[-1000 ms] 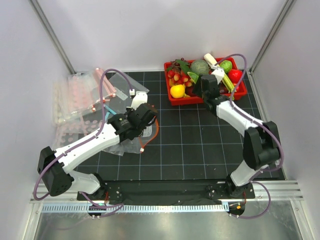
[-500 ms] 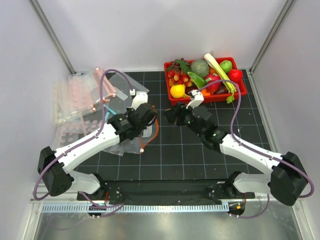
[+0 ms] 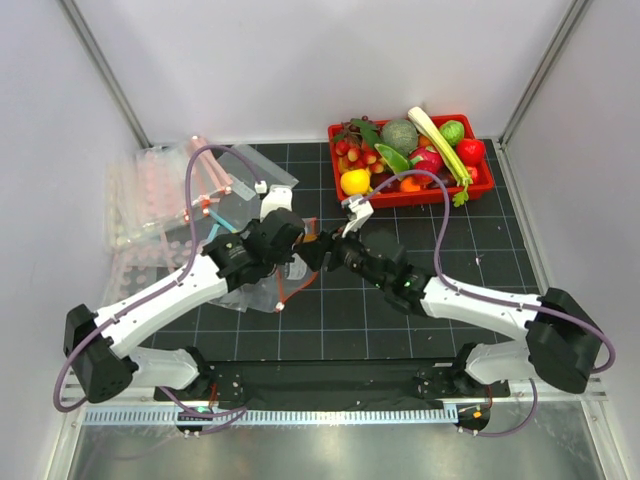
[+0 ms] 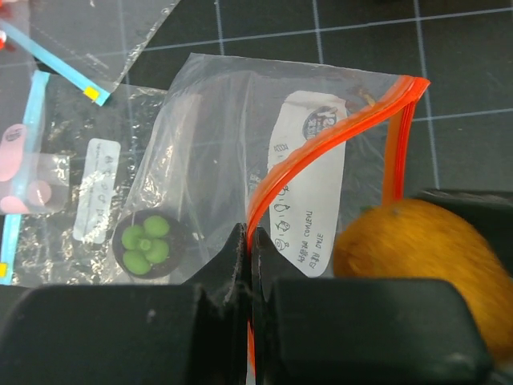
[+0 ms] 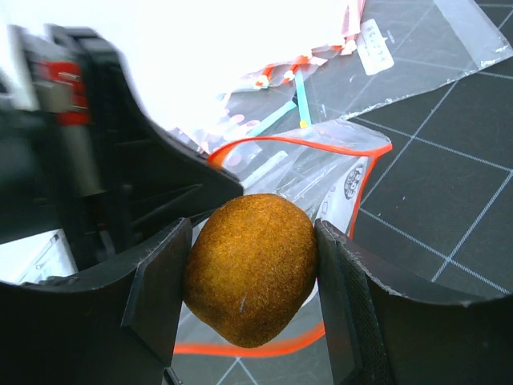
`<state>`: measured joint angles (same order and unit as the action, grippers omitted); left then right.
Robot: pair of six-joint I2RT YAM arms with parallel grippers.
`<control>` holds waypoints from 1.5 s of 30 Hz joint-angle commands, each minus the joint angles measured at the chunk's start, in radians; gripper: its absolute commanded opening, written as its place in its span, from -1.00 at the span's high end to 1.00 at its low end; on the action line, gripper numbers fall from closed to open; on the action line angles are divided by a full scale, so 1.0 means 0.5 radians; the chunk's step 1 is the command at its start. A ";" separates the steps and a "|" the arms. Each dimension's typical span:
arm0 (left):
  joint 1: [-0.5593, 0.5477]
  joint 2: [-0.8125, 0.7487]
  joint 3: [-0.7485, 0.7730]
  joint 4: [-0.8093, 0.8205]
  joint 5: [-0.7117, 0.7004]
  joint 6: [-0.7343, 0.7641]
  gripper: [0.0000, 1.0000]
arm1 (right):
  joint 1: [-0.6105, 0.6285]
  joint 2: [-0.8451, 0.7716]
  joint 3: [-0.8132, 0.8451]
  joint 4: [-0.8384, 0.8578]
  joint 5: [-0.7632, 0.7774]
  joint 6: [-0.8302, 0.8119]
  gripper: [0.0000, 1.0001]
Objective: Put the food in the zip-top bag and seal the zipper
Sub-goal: Place the fake fruit in the zipper food storage bag, then pick up the fake fruit from the bin.
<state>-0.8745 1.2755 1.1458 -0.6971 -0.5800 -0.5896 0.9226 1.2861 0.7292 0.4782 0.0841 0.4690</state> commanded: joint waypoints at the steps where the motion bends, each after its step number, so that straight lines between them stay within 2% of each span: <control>1: 0.003 -0.100 -0.012 0.127 0.089 0.029 0.98 | 0.011 0.100 0.023 0.209 0.040 -0.045 0.15; 5: 0.003 -0.146 -0.024 0.130 0.092 0.023 0.97 | 0.029 0.244 0.085 0.240 0.046 -0.009 0.15; 6: 0.003 -0.155 -0.027 0.130 0.086 0.023 0.98 | 0.038 0.296 0.094 0.243 0.050 -0.008 0.07; 8: 0.003 -0.182 -0.037 0.133 0.065 0.019 0.98 | 0.063 0.330 0.121 0.231 0.053 -0.005 -0.29; 9: 0.003 -0.189 -0.040 0.130 0.056 0.019 0.97 | 0.072 0.342 0.134 0.222 0.107 -0.008 -0.65; 10: 0.003 -0.201 -0.046 0.130 0.016 0.013 0.97 | 0.084 0.339 0.134 0.204 0.150 -0.008 -0.86; 12: 0.006 -0.207 -0.046 0.106 -0.027 0.004 0.97 | 0.112 0.324 0.125 0.197 0.191 -0.027 -0.97; 16: 0.006 -0.213 -0.043 0.072 -0.101 -0.017 0.96 | 0.121 0.235 0.112 0.139 0.261 -0.036 -0.99; 21: 0.003 -0.232 -0.040 0.032 -0.193 -0.051 0.96 | 0.118 0.088 0.079 0.050 0.381 -0.091 -0.90; 26: 0.006 -0.256 -0.052 0.023 -0.236 -0.066 0.96 | 0.076 -0.105 0.091 -0.165 0.697 -0.110 -0.81; 31: 0.003 -0.238 -0.049 0.023 -0.242 -0.066 0.96 | -0.157 -0.231 0.097 -0.345 0.679 -0.018 -0.74; 33: 0.006 -0.235 -0.049 0.023 -0.245 -0.066 0.96 | -0.347 -0.231 0.118 -0.416 0.599 0.068 -0.72; 35: 0.006 -0.235 -0.049 0.020 -0.260 -0.063 0.96 | -0.525 -0.201 0.155 -0.435 0.562 0.096 -0.70; 39: 0.006 -0.244 -0.058 0.020 -0.267 -0.066 0.96 | -0.667 0.001 0.333 -0.511 0.608 -0.033 -0.70; 40: 0.006 -0.241 -0.058 0.023 -0.263 -0.066 0.96 | -0.685 0.120 0.373 -0.527 0.611 -0.082 -0.73; 42: 0.006 -0.228 -0.049 0.023 -0.254 -0.063 0.97 | -0.728 0.240 0.508 -0.566 0.532 -0.122 -0.99; 45: 0.006 -0.219 -0.046 0.023 -0.233 -0.057 0.97 | -0.735 0.486 0.698 -0.622 0.522 -0.146 -0.99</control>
<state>-0.8745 1.1732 1.1213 -0.6964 -0.6804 -0.6132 0.5598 1.4548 0.9840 0.1947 0.3618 0.4358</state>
